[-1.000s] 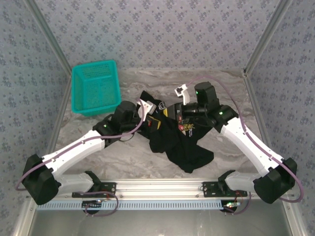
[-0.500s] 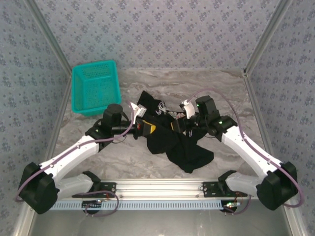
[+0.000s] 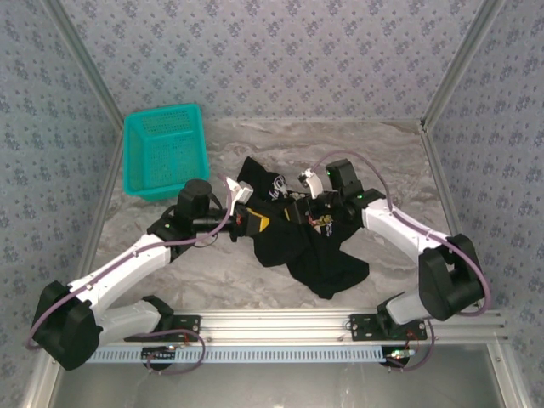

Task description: Fold the inside-out t-shirt

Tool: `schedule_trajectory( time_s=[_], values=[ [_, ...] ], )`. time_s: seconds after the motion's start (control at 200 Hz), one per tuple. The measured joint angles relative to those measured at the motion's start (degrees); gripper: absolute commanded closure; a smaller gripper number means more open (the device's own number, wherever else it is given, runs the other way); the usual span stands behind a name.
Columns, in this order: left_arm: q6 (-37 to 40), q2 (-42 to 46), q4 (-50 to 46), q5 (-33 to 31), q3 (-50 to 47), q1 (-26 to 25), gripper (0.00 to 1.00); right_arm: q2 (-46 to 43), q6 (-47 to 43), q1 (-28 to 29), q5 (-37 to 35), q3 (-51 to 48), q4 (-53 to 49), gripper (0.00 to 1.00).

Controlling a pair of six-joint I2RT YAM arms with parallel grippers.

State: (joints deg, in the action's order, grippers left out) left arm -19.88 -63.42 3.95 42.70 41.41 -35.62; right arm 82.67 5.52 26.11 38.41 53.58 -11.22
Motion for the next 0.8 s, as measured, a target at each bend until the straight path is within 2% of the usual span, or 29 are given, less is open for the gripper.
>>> schedule_trajectory(
  time_s=[0.185,0.235,0.34,0.405,0.555,0.64,0.799],
  values=[
    [0.55,0.0,-0.35,-0.02,0.0,0.0,1.0,3.32,0.13,-0.09,3.67,1.14,2.89,0.59],
    [0.59,0.0,-0.35,-0.02,0.0,0.0,1.0,3.67,0.04,-0.09,4.22,1.36,3.43,0.67],
    [0.83,0.0,-0.79,-0.07,0.0,0.0,1.0,3.69,0.11,-0.11,4.72,2.1,3.89,0.91],
    [1.09,0.0,-1.25,-0.35,0.0,0.0,1.0,3.32,0.33,-0.13,4.61,2.56,3.87,0.99],
    [2.36,0.0,-3.54,-4.39,-0.26,0.0,1.0,-1.38,0.61,-0.96,1.62,2.47,0.37,1.0],
    [3.02,0.02,-4.96,-8.09,-1.29,0.0,0.87,-6.75,0.68,-1.68,-0.81,1.92,-1.88,1.0],
    [3.3,-0.83,-7.8,-15.19,-3.8,0.0,0.74,-16.39,2.14,-1.95,-4.46,-0.11,-4.37,1.0]
  ],
)
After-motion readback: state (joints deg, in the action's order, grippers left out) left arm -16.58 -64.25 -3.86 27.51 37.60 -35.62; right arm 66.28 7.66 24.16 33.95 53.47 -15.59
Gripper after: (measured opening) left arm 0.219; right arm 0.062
